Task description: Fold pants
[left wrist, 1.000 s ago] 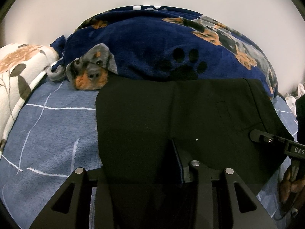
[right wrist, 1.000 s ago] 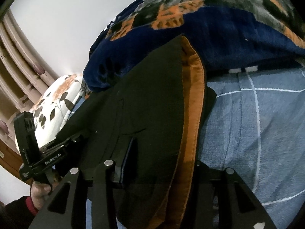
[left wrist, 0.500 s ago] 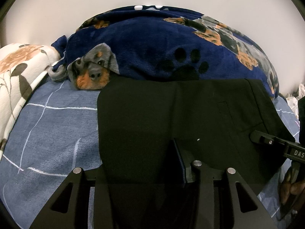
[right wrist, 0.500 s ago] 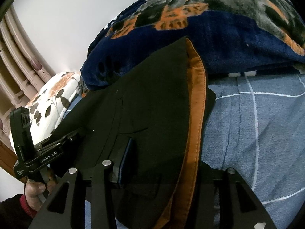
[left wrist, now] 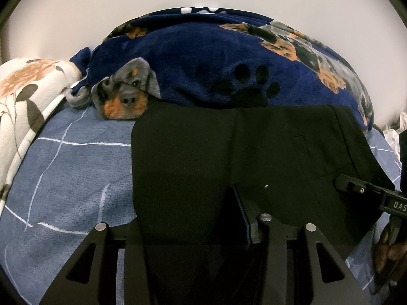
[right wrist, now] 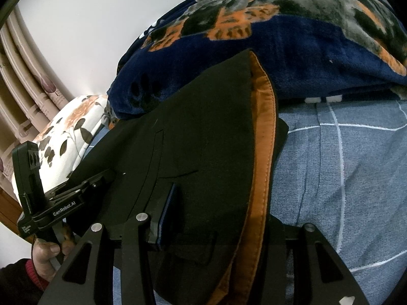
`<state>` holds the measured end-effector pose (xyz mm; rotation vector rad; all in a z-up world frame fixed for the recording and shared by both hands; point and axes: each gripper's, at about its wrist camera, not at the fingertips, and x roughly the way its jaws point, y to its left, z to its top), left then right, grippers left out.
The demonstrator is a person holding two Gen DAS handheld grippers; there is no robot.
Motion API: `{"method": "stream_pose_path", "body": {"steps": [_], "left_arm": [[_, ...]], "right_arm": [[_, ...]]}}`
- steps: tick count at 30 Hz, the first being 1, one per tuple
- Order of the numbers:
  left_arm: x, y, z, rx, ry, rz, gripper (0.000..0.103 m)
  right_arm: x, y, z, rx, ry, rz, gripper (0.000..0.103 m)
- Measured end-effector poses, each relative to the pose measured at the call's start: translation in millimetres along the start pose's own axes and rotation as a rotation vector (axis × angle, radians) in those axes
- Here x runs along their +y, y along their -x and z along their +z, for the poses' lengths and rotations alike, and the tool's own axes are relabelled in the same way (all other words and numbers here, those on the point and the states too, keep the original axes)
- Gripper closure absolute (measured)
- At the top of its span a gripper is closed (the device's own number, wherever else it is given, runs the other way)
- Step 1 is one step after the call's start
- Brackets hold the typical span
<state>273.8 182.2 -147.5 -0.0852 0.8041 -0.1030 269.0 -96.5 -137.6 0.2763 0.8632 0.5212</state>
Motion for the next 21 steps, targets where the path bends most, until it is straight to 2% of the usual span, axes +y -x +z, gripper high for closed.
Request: {"method": "stream_pose_path", "body": {"steps": [21], "left_arm": [[0.0,0.4,0.2,-0.001,0.001,0.010,0.059]], "right_arm": [[0.0,-0.1,0.0,0.000,0.002,-0.001,0.061]]}}
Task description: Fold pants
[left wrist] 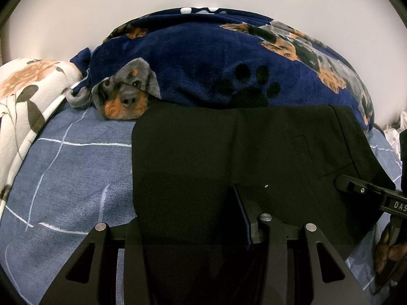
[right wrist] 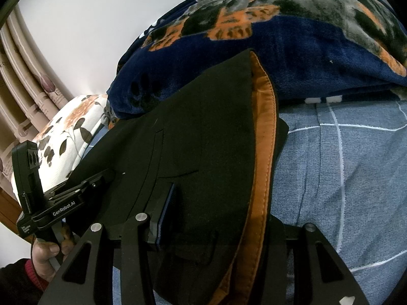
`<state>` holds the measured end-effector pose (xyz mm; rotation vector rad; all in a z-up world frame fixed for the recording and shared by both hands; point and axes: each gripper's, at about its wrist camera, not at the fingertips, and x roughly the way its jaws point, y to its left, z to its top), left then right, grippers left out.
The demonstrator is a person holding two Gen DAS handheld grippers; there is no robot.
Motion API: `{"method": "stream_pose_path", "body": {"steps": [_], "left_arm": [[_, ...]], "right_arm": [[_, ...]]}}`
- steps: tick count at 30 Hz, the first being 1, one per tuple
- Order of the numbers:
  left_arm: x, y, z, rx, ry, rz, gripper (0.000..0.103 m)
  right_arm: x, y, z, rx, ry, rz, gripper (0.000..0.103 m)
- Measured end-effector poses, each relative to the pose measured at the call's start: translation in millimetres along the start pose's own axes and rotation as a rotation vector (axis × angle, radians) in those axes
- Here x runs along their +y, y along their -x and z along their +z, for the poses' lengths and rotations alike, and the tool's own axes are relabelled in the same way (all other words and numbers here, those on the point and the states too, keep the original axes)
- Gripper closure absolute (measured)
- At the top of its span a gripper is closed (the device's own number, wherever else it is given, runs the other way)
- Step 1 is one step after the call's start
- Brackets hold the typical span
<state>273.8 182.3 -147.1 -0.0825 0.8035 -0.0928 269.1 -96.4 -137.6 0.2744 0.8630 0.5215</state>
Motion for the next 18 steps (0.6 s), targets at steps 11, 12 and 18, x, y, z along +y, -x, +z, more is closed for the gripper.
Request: {"method": "stream_pose_path", "body": {"steps": [11,12,18], "left_arm": [[0.7,-0.2,0.0,0.000,0.000,0.002,0.058],[0.3,-0.2,0.0,0.000,0.000,0.002,0.058],[-0.1,-0.4,0.1,0.000,-0.001,0.003,0.057]], "right_arm": [[-0.1,-0.2,-0.1,0.000,0.001,0.000,0.061],[-0.7,0.1,0.0,0.000,0.001,0.000,0.061],[-1.8,-0.1,-0.2,0.001,0.002,0.000,0.061]]}}
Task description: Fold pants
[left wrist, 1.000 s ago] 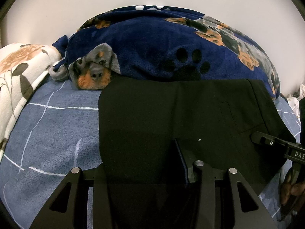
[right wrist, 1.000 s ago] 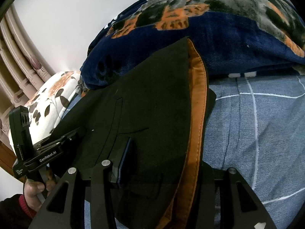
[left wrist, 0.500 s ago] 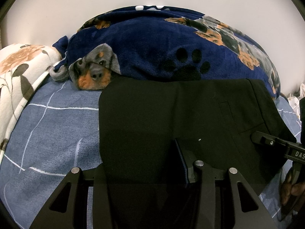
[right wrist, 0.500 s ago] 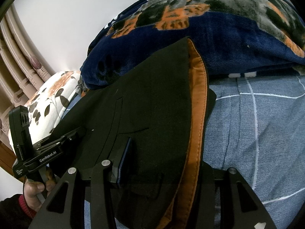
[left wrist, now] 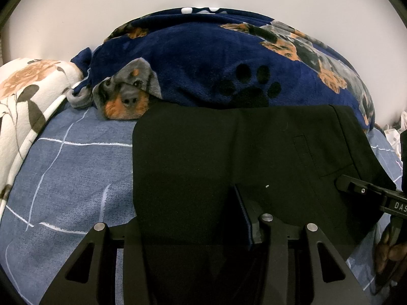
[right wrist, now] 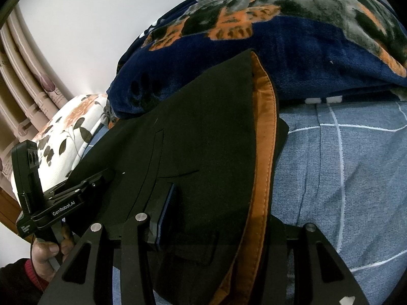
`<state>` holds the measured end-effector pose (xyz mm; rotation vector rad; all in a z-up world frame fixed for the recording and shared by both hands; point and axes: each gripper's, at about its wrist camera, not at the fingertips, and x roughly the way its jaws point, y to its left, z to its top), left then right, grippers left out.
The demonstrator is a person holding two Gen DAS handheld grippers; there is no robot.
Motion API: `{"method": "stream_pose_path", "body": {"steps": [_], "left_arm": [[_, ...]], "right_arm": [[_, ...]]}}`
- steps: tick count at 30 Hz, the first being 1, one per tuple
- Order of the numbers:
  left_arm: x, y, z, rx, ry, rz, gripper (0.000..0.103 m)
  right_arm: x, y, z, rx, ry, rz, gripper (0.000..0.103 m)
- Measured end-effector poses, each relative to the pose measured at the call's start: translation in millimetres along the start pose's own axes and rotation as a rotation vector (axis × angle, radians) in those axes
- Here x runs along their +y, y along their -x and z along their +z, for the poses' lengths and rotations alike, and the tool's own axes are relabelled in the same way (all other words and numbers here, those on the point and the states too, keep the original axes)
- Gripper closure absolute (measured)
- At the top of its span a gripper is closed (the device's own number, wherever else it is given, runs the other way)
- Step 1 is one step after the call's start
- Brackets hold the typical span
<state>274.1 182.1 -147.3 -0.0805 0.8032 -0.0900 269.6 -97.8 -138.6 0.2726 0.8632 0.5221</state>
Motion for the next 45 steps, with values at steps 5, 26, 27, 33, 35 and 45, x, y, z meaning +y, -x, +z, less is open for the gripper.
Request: {"method": "stream_pose_path", "body": {"steps": [5,26,27,33,35,45], "left_arm": [[0.2,0.0,0.0,0.000,0.001,0.000,0.057],[1.3,-0.2,0.5,0.000,0.000,0.004,0.055],[1.4,-0.2,0.5,0.000,0.000,0.005,0.055],[0.7,-0.4,0.4,0.000,0.001,0.004,0.055],[1.7,-0.2,0.4,0.000,0.001,0.004,0.055],[0.0,-0.5,0.4,0.000,0.001,0.006,0.055]], "right_arm": [[1.2,-0.4,0.0,0.000,0.000,0.000,0.060],[1.3,-0.9,0.0,0.001,0.002,0.000,0.060],[0.4,-1.0,-0.4,0.001,0.002,0.000,0.060],[0.1,-0.7,-0.1,0.001,0.003,-0.001,0.060],[1.3,-1.0,0.0,0.001,0.003,-0.001,0.060],[0.6,-1.1,0.3,0.002,0.004,0.000,0.059]]}}
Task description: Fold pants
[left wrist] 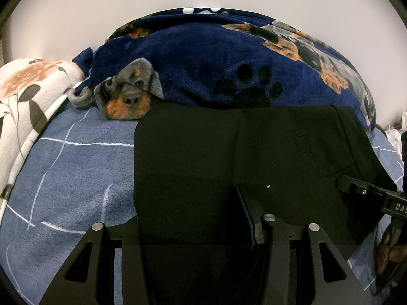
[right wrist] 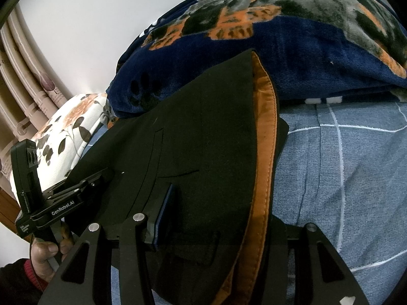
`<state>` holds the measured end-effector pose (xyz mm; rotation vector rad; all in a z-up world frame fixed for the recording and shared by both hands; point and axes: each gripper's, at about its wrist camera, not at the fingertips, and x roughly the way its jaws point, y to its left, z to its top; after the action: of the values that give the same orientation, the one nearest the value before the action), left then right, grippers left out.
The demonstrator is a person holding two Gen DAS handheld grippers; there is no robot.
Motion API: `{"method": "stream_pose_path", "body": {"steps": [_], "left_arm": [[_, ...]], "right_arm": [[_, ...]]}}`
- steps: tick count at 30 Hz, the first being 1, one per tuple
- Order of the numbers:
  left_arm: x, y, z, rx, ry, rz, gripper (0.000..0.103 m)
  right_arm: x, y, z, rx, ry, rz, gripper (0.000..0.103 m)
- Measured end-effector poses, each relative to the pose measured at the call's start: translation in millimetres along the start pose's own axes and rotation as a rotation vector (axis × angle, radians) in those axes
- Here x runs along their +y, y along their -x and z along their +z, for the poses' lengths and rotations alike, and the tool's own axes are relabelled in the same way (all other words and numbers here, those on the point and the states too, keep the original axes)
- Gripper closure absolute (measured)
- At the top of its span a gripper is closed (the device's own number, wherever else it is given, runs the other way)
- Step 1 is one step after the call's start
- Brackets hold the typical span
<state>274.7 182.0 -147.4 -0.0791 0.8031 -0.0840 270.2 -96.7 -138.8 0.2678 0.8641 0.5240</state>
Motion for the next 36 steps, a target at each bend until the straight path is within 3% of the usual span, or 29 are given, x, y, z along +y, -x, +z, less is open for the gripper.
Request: {"method": "stream_pose_path", "body": {"steps": [24,27,30,36], "left_arm": [[4,0,0,-0.001,0.000,0.009,0.052],[6,2,0,-0.009,0.008,0.021,0.046],[5,7,-1,-0.025,0.011,0.049,0.032],[-4,40,-5,-0.085,-0.021,0.144,0.009]], "right_arm": [[-3,-4,-1,0.003,0.011,-0.006,0.053],[-5,-5,-2,0.010,0.028,0.014,0.041],[-3,0,-2,0.004,0.049,-0.007,0.029],[6,48,-12,-0.087,0.046,-0.078,0.028]]}}
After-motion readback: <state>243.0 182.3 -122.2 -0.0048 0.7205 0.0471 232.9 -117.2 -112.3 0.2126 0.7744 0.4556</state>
